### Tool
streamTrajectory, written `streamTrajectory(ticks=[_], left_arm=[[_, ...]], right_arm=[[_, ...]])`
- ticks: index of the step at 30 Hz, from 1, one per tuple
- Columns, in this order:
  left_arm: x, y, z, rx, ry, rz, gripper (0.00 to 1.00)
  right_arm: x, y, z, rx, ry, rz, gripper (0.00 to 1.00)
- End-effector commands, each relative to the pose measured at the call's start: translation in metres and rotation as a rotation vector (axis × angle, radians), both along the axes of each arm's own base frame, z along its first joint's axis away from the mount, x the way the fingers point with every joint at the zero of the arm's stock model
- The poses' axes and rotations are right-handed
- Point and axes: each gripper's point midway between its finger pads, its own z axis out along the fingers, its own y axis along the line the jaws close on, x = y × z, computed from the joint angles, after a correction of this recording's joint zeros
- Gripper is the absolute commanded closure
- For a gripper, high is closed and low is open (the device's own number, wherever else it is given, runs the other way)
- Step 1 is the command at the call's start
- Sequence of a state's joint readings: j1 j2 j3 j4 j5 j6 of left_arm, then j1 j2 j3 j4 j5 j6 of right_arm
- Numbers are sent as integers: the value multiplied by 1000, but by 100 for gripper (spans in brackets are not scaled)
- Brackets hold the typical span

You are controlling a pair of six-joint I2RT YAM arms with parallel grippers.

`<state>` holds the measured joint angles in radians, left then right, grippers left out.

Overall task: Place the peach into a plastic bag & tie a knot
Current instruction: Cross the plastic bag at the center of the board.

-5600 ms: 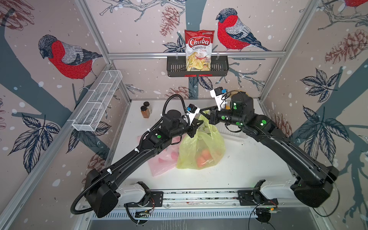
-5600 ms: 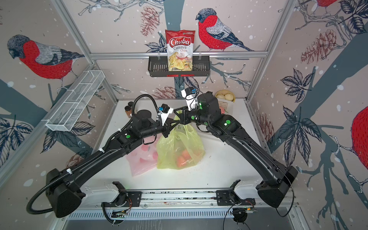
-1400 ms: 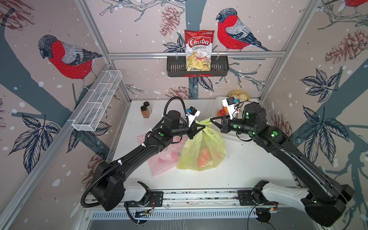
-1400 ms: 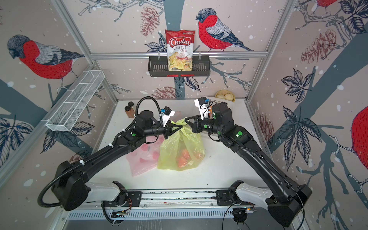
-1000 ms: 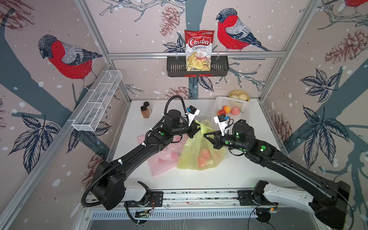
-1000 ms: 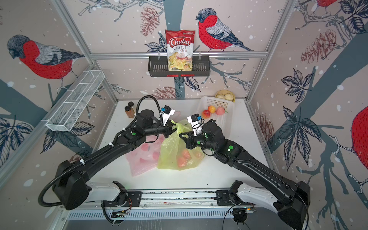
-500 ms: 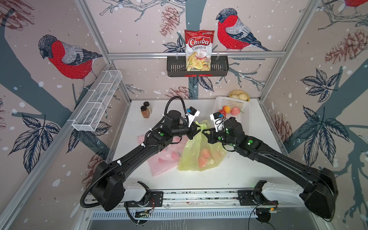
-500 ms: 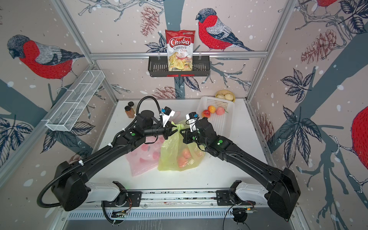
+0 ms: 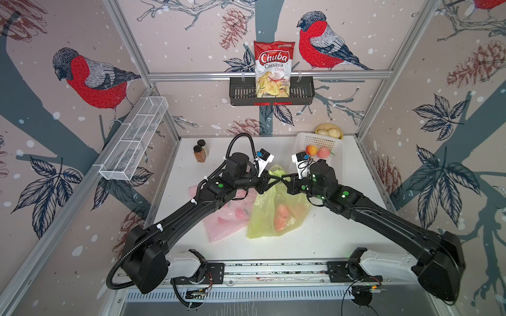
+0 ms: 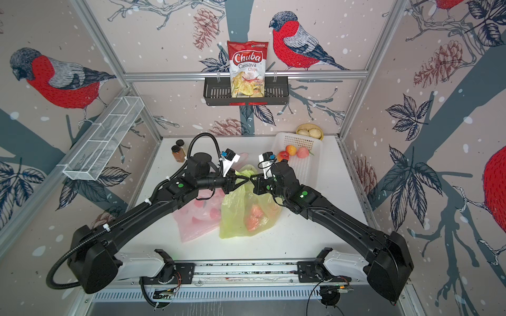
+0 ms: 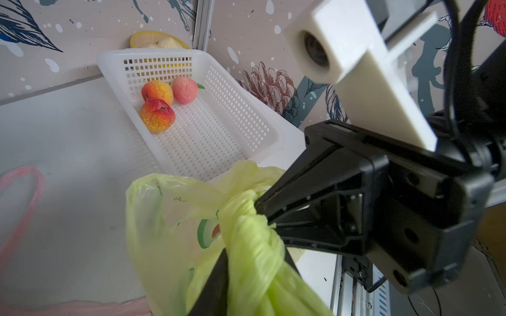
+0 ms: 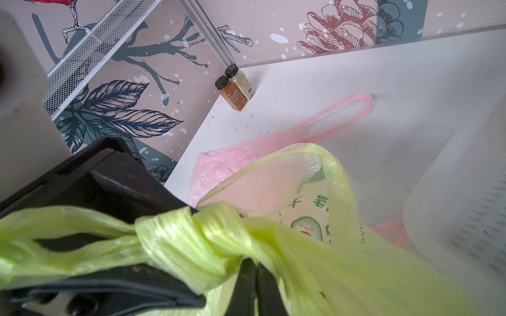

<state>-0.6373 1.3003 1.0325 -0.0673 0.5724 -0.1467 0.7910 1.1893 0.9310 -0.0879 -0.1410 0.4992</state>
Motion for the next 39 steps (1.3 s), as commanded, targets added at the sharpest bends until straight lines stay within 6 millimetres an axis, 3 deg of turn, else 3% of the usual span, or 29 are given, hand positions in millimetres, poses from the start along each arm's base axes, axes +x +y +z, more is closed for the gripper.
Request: streamTrajectory(ticks=[1,18,25,28,29,30,34,39], left_arm=[[-5,-3,10,-23,-31,-37,69],[11,-9,17,-86,-5,3,75],[12,-12,12,-86,21,-2,85],[11,-13,8,-81,26,-15,100],[10,-13,7,-78,24,-19,100],[9,-13,7,-77,19,-27,100],[-4,-14,17,-89,-36,-108,100],[-27,-14,31,-115,-49,-296,100]], right_arm=[[-1,5,8,24,-16,23,100],[-22,16,-5,4,2,104,100],[-27,15,-7,1,6,118,100],[-28,12,-2,-2,-4,117,100],[-29,11,0,-7,-8,119,100],[-31,9,3,-13,-16,124,96],[-43,-8,35,-8,-83,148,55],[-62,-40,94,49,-249,140,32]])
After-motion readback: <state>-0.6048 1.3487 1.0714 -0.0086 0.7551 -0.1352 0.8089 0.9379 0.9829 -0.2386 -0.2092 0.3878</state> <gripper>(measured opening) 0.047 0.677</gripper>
